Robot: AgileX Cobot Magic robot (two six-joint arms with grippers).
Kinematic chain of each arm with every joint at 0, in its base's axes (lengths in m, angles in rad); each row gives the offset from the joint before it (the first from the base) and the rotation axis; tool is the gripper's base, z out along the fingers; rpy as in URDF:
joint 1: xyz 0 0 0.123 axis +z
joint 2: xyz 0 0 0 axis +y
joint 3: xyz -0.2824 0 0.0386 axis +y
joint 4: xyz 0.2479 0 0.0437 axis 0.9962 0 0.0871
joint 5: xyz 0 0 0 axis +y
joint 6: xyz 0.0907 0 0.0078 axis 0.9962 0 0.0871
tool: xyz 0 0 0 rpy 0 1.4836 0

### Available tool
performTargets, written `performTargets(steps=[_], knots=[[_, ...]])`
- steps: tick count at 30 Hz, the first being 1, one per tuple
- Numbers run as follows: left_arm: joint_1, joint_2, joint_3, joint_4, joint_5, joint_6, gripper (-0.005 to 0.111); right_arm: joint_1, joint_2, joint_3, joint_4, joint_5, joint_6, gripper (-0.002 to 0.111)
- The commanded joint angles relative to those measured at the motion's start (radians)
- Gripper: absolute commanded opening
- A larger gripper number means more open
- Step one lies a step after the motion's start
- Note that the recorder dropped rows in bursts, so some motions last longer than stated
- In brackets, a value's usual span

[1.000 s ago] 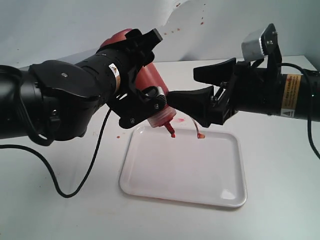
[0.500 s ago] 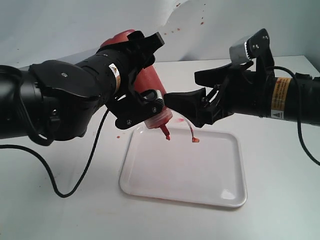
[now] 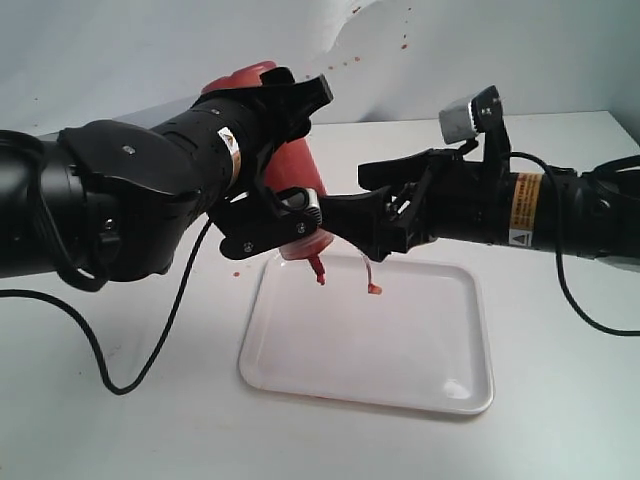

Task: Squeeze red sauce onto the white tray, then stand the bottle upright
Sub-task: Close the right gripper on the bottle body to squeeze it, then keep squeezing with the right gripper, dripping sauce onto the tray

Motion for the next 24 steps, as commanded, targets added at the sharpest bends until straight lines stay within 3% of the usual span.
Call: performTargets(steps=[1, 9, 15, 18, 24], knots=[[-0.005, -0.009, -0.014, 0.011, -0.051, 0.013, 0.000, 0.003, 0.059, -0.074, -0.052, -0.031, 0.000, 0.098], [-0.005, -0.009, -0.014, 0.011, -0.089, 0.063, 0.000, 0.013, 0.145, -0.149, -0.069, -0.053, -0.030, 0.098], [-0.005, -0.009, -0.014, 0.011, -0.111, 0.068, 0.000, 0.106, 0.153, -0.149, 0.046, 0.006, -0.145, 0.092], [-0.005, -0.009, -0.014, 0.011, -0.111, 0.068, 0.000, 0.120, 0.153, -0.149, 0.094, 0.006, -0.164, 0.071], [-0.005, -0.009, -0.014, 0.011, -0.111, 0.068, 0.000, 0.120, 0.153, -0.149, 0.105, 0.008, -0.176, 0.007]])
